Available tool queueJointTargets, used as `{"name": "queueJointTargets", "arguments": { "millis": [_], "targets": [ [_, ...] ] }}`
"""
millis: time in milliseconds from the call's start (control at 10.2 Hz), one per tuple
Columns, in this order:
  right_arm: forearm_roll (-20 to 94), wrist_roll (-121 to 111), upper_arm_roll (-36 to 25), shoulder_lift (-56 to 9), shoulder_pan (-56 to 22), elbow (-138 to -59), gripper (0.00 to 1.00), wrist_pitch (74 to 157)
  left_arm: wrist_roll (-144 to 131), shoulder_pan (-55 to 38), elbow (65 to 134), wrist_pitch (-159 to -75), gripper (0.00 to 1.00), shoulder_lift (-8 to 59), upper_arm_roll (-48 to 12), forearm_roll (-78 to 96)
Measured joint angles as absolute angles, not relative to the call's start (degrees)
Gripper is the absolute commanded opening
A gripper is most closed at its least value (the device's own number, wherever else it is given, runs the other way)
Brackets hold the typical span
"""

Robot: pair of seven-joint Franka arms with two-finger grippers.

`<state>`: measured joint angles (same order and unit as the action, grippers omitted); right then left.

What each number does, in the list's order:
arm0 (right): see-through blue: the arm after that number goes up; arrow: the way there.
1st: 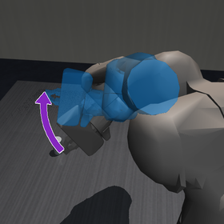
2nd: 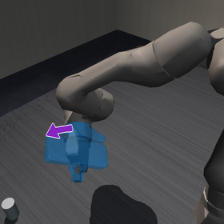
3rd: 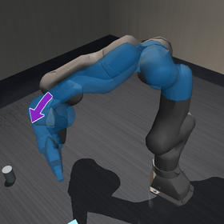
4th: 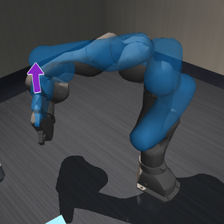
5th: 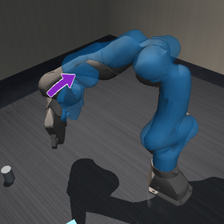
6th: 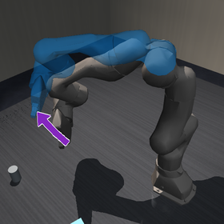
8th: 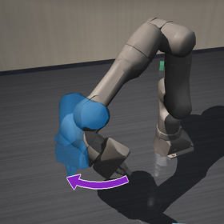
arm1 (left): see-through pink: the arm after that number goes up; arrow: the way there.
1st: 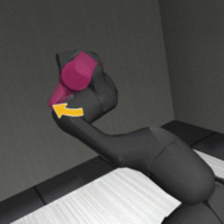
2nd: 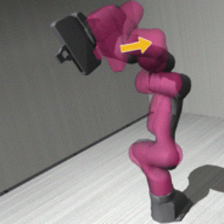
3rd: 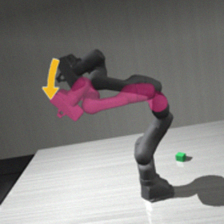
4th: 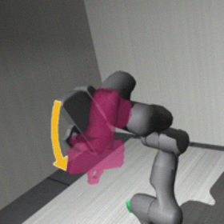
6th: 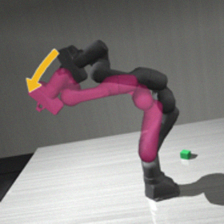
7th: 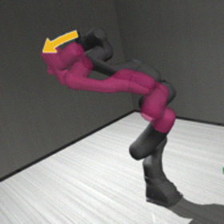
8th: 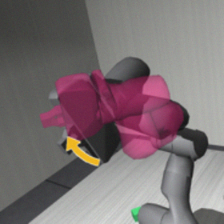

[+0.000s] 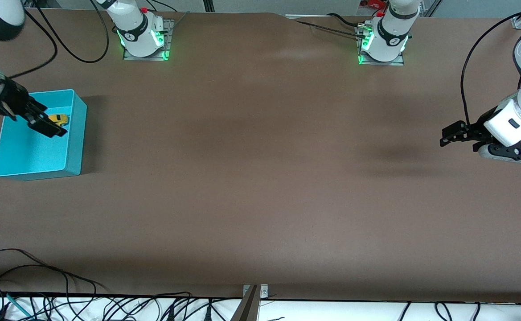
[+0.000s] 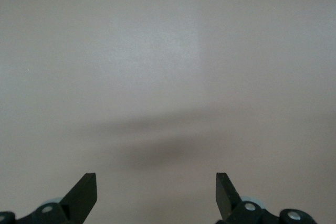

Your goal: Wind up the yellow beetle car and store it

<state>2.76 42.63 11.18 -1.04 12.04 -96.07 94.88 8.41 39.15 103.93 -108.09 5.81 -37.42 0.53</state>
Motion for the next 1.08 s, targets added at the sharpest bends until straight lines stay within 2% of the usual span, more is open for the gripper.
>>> {"name": "queueJointTargets", "arguments": {
  "millis": [295,491,785,1080],
  "targets": [
    [3.8,39.6,9.5,-0.2,12.1,-92.7,1.0,89.3,8.4,39.1,103.9,-108.1,1.0,5.8,-37.4,0.5],
    [5.4,31.4,8.2,-0.2,12.1,-92.1,1.0,88.8,8.4,39.1,103.9,-108.1,1.0,5.8,-37.4,0.5],
    [18.2,32.8,3.4,-0.2,12.4,-90.0,1.0,90.8,8.4,39.1,103.9,-108.1,1.0,5.8,-37.4,0.5],
    [15.0,16.7,3.5,-0.3,12.3,-89.9,1.0,89.6,8.4,39.1,103.9,-108.1,1.0,5.8,-37.4,0.5]
  ]
}}
